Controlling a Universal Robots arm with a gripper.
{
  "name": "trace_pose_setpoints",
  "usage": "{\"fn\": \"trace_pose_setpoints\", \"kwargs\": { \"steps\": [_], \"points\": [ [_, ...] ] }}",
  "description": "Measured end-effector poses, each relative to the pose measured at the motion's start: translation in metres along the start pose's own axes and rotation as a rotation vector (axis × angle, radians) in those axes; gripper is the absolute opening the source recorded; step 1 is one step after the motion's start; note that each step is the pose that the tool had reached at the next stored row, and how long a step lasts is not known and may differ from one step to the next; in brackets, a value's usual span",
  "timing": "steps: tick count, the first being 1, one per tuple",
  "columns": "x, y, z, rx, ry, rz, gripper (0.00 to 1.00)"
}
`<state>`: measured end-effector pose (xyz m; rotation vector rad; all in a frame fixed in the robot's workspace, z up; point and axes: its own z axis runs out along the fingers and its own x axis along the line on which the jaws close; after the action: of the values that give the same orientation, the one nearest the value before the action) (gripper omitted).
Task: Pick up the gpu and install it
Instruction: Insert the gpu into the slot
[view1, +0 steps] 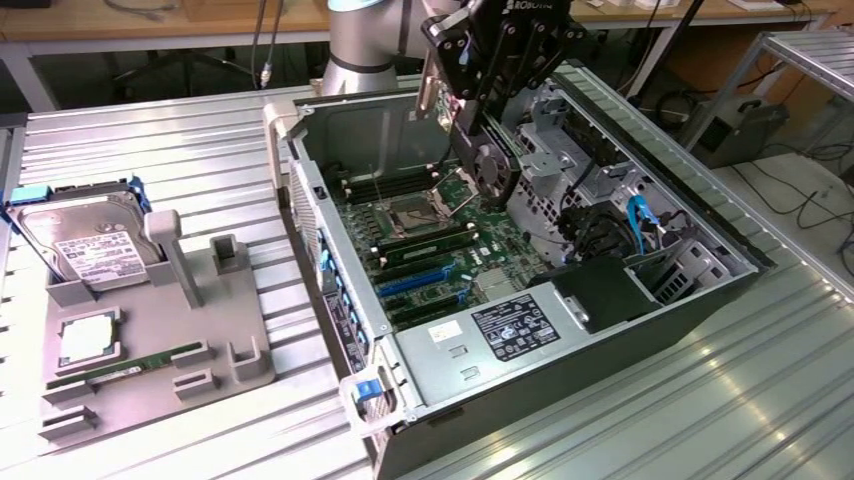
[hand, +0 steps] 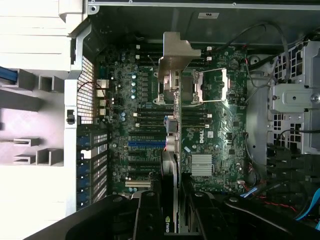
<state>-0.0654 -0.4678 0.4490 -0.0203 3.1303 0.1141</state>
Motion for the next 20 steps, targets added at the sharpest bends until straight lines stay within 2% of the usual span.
{"fn": "trace_pose_setpoints", "kwargs": {
  "steps": [4, 7, 11, 12, 16, 18, 20],
  "points": [
    [-0.0010, 0.0000, 0.0003, -0.0002, 0.0009, -0.013, 0.26],
    [-0.0012, -0.0001, 0.0013, -0.0010, 0.0082, -0.112, 0.26],
    [-0.0012, -0.0002, 0.0025, -0.0019, 0.0144, -0.198, 0.26],
    [-0.0012, -0.0003, 0.0033, -0.0024, 0.0179, -0.246, 0.26],
    [-0.0011, -0.0004, 0.0045, -0.0031, 0.0239, -0.328, 0.26],
    [-0.0011, -0.0004, 0.0057, -0.0039, 0.0297, -0.407, 0.26],
    [-0.0011, -0.0005, 0.0065, -0.0044, 0.0333, -0.458, 0.26]
  ]
}}
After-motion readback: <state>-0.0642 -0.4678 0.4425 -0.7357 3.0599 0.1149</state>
